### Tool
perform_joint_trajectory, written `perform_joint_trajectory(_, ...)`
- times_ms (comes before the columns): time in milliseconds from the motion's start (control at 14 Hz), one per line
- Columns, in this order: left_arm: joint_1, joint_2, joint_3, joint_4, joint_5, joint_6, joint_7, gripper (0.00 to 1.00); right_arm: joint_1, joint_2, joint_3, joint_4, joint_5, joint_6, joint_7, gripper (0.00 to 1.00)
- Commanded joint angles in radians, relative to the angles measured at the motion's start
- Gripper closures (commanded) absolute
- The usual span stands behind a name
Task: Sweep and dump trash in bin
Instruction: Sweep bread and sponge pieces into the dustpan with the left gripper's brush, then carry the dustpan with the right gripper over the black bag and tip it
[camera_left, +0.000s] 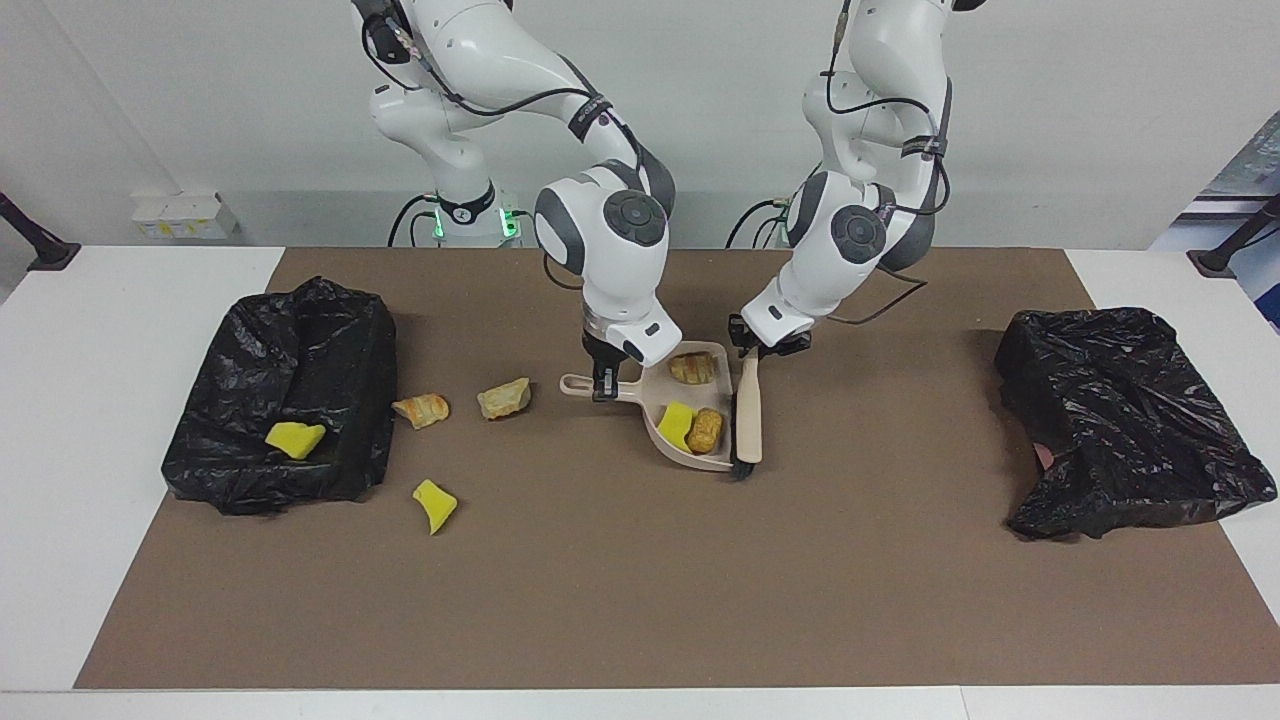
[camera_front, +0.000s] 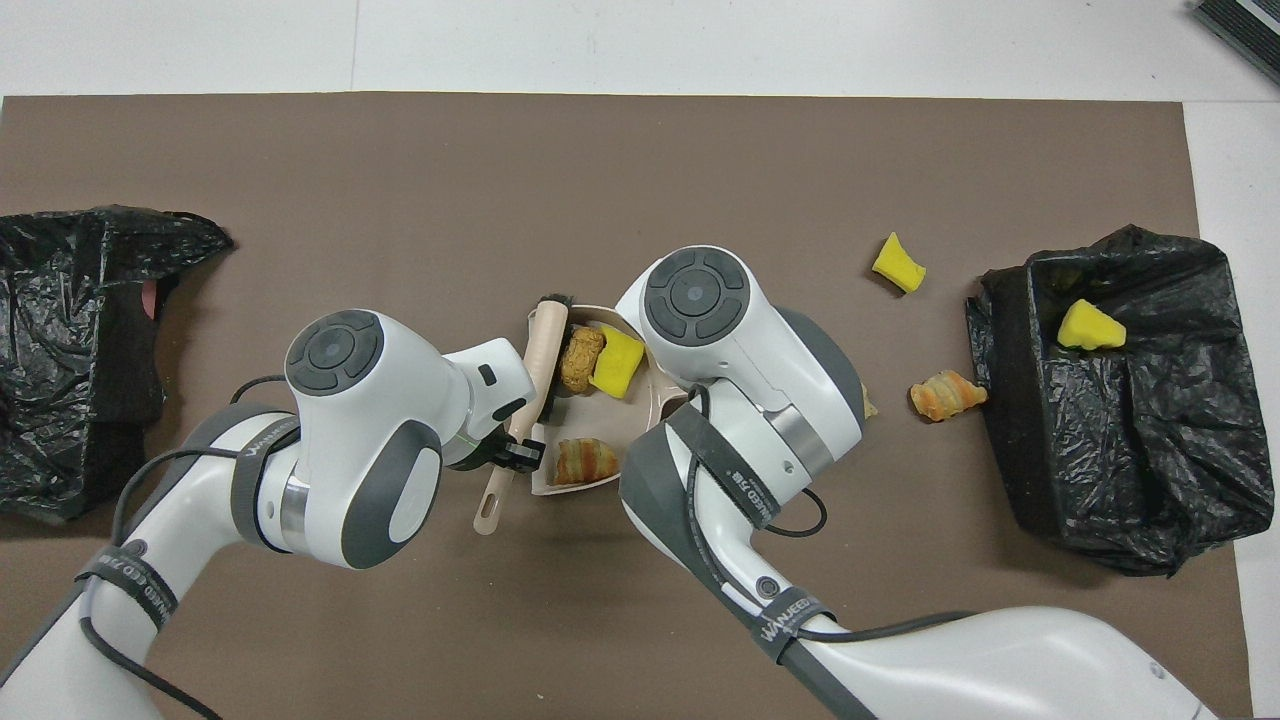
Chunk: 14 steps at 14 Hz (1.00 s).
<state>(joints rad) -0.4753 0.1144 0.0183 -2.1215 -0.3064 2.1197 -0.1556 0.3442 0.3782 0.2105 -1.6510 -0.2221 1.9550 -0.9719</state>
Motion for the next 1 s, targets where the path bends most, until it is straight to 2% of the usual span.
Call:
perform_joint_trajectory(0, 0.069, -0.025, 0.006, -0.005, 0.012, -0.018, -0.061, 1.0, -0.043, -0.045, 0.007, -0.019, 0.02, 0.038, -0.062, 1.0)
perform_joint_trajectory(143, 0.086, -0.045, 0.006, -0.012, 0.058, -0.021, -0.131, 1.0, -0.079, -0.064, 0.009, -0.021, 0.027, 0.039, -0.099, 1.0)
perform_joint_trajectory(358, 0.058, -0.059, 0.002, -0.024, 0.093, -0.015, -0.245, 1.0, -0.155, -0.143, 0.007, -0.044, 0.081, 0.018, -0.169, 1.0)
perform_joint_trajectory(573, -0.015, -0.099, 0.002, -0.087, 0.093, 0.002, -0.285, 1.0, -0.253, -0.252, 0.007, -0.119, 0.084, -0.01, -0.235, 1.0)
perform_joint_trajectory(717, -0.077, -0.148, 0.0, -0.164, 0.093, 0.048, -0.317, 1.0, -0.341, -0.32, 0.007, -0.17, 0.11, -0.011, -0.306, 1.0)
perform_joint_trajectory(932, -0.19, -0.214, -0.003, -0.245, 0.093, 0.054, -0.401, 1.0, -0.499, -0.375, 0.007, -0.191, 0.127, -0.036, -0.48, 1.0)
